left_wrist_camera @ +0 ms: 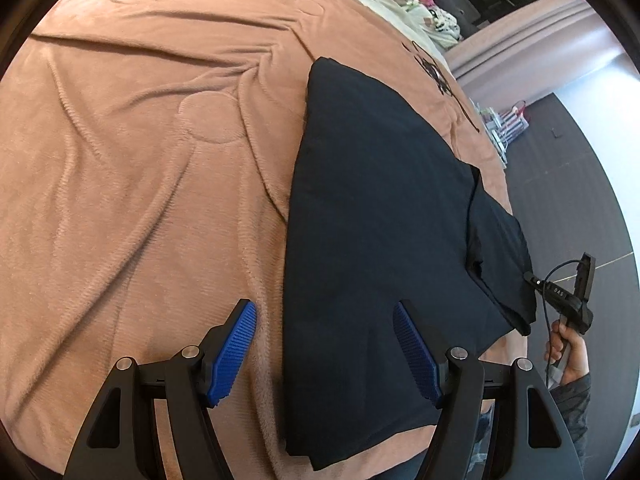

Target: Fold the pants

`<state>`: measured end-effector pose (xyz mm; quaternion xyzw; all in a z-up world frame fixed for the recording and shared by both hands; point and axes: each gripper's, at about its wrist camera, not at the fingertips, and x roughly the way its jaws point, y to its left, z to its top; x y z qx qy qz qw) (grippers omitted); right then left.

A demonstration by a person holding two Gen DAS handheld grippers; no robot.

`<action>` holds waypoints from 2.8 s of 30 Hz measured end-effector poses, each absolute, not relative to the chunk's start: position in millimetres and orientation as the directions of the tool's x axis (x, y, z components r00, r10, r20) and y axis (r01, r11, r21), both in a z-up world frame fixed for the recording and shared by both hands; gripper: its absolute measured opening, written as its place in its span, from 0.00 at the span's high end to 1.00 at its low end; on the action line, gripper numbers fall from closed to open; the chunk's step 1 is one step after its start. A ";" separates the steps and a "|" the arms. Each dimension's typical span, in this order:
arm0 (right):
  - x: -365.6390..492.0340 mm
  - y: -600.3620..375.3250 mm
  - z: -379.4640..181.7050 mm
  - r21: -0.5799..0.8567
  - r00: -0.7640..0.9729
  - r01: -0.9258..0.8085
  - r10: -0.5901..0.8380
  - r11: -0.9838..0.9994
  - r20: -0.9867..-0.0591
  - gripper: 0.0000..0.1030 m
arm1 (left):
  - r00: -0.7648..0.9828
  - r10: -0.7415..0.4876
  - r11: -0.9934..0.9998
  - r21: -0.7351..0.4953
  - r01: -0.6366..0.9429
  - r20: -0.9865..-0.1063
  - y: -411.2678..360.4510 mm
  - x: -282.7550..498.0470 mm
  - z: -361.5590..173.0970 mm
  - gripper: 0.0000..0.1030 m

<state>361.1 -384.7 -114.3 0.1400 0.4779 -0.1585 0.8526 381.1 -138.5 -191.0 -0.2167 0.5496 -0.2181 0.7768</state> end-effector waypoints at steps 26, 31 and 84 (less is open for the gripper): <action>350.3 -251.0 -119.4 -0.035 0.557 0.077 -0.073 0.996 -0.827 0.50 | 0.330 -0.590 0.797 -0.597 0.090 -0.737 -137.6 366.9 -186.1 0.43; 359.0 -238.0 -130.5 -0.102 0.533 -0.019 -0.076 0.995 -0.843 0.50 | 0.312 -0.607 0.778 -0.626 0.049 -0.731 -130.8 368.4 -195.3 0.52; 387.8 -378.0 -117.3 0.132 0.561 0.451 -0.165 0.883 -0.811 0.98 | 0.333 -0.607 0.782 -0.617 0.089 -0.721 -118.5 361.5 -184.9 0.55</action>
